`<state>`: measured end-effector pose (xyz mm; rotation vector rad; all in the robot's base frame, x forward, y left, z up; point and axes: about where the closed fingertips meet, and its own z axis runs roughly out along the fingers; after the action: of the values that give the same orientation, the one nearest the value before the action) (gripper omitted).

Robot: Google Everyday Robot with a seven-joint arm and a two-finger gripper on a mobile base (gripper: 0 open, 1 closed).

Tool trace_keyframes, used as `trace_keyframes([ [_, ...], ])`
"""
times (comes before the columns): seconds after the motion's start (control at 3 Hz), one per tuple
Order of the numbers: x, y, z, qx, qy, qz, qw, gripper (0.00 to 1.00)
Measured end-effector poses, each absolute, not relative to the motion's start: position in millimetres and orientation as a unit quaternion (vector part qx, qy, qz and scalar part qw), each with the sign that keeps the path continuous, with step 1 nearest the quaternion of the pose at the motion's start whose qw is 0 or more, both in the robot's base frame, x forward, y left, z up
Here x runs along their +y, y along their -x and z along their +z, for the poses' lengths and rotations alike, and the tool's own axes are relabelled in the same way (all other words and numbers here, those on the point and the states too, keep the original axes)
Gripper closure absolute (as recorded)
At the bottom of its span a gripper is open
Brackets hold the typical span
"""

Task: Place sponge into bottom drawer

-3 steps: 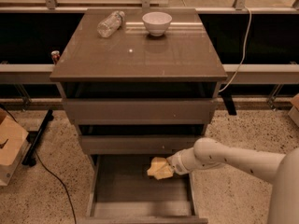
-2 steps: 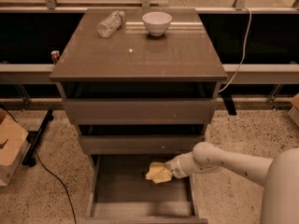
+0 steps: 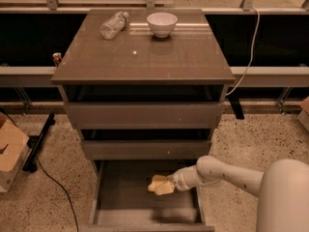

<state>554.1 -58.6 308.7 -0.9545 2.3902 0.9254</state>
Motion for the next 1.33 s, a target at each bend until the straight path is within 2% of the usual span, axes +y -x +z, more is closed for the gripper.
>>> trace_keyframes([
  [0.67,-60,-548,253,0.868,0.296,0.350,0.193,1.00],
  [1.33,-69,-547,199,0.888,0.239,0.346,0.188,0.54],
])
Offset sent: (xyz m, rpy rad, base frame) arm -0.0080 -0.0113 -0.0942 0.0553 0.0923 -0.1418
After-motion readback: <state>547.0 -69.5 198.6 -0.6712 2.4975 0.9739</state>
